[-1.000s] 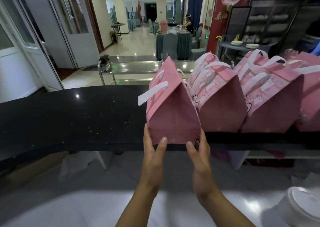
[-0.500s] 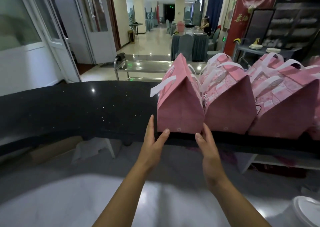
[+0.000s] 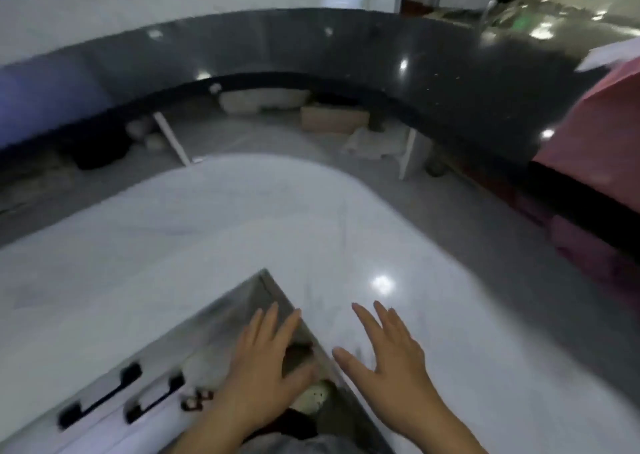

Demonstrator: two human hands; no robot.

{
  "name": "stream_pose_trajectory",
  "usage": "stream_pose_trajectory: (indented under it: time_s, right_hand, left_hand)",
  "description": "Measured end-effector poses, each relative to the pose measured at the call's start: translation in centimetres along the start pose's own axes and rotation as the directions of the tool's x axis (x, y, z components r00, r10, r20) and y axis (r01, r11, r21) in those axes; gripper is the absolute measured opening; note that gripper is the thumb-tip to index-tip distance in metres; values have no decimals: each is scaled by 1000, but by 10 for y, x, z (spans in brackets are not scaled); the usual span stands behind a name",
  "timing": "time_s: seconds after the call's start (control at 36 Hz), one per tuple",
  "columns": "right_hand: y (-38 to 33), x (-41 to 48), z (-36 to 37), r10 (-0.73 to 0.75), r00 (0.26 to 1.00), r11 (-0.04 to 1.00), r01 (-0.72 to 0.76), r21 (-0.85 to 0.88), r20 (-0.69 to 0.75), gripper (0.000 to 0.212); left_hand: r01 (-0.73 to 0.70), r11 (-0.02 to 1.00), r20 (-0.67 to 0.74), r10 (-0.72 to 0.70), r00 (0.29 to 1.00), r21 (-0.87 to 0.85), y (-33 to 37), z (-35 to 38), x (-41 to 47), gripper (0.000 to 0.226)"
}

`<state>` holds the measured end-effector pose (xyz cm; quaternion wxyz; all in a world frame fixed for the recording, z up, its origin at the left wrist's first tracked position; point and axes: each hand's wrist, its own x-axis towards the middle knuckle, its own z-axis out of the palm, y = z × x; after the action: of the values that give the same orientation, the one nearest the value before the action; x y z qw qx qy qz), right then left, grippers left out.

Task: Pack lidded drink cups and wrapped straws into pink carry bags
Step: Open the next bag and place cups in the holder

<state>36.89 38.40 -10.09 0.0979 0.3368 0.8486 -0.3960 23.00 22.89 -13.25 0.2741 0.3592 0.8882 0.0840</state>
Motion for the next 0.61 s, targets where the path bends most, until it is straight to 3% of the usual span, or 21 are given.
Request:
stream_pose_trajectory:
  time_s: [0.08,0.17,0.28,0.36,0.44,0.61]
  right_hand:
    - [-16,1,21,-140,987,990,138,36,74,68]
    - [-33,2,51,-270,952,963,271,15,143,67]
    - [-61,-9,88,-339,892,931,365,-33,298,96]
    - [-85,-18,106,-364,865,909,410,-70,346,90]
    - [-108,-17,129,-380,853,874,458,-164,358,132]
    - [-158,-17,175,-382,872,888,439,-139,307,104]
  left_hand:
    - [161,978,-94,-174,980,-129,-34,2,-46,86]
    - [299,929,-172,-338,925,-216,-57,1,-93,83]
    - [441,842,-202,-512,835,-312,-90,3,-155,84]
    - [487,773,-181,-591,786,-407,-112,3,-194,83]
    - [503,709,-192,-653,732,-493,-140,0,-222,82]
    - [447,615,-229,-719,656,-649,-223,-4,-248,83]
